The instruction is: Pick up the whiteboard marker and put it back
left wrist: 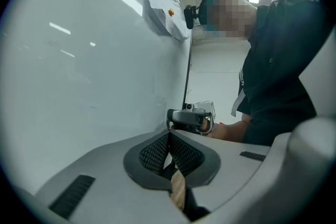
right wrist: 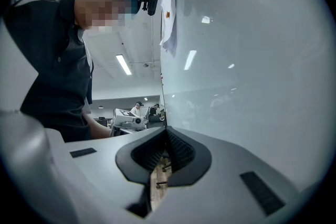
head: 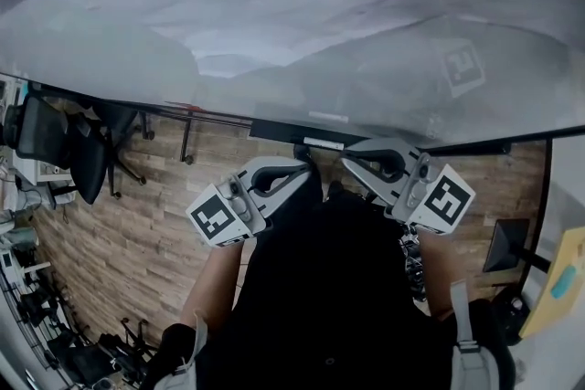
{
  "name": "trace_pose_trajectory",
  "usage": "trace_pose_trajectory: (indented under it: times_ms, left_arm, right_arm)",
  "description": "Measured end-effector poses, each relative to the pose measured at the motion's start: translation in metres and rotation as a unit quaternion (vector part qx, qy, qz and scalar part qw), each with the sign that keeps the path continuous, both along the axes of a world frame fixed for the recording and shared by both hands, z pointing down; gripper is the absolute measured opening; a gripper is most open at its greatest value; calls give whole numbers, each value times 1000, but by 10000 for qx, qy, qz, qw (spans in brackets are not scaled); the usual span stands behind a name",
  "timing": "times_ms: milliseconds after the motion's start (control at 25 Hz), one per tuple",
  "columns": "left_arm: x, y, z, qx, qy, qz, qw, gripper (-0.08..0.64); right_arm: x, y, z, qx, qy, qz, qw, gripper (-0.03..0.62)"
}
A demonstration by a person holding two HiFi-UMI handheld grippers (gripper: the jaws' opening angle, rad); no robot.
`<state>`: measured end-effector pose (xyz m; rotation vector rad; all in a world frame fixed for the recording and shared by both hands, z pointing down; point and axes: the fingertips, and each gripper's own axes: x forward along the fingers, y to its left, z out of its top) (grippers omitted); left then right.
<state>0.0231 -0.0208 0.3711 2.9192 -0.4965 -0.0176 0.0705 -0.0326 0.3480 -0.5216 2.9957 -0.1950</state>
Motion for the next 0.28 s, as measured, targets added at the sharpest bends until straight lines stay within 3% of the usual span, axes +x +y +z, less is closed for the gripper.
trace_pose_trajectory:
  times_ms: [280]
  left_arm:
    - [-10,-2,-1,1,-393,-396,9984,12]
  right_arm:
    - [7,1,16,-119,368,191,9991,18]
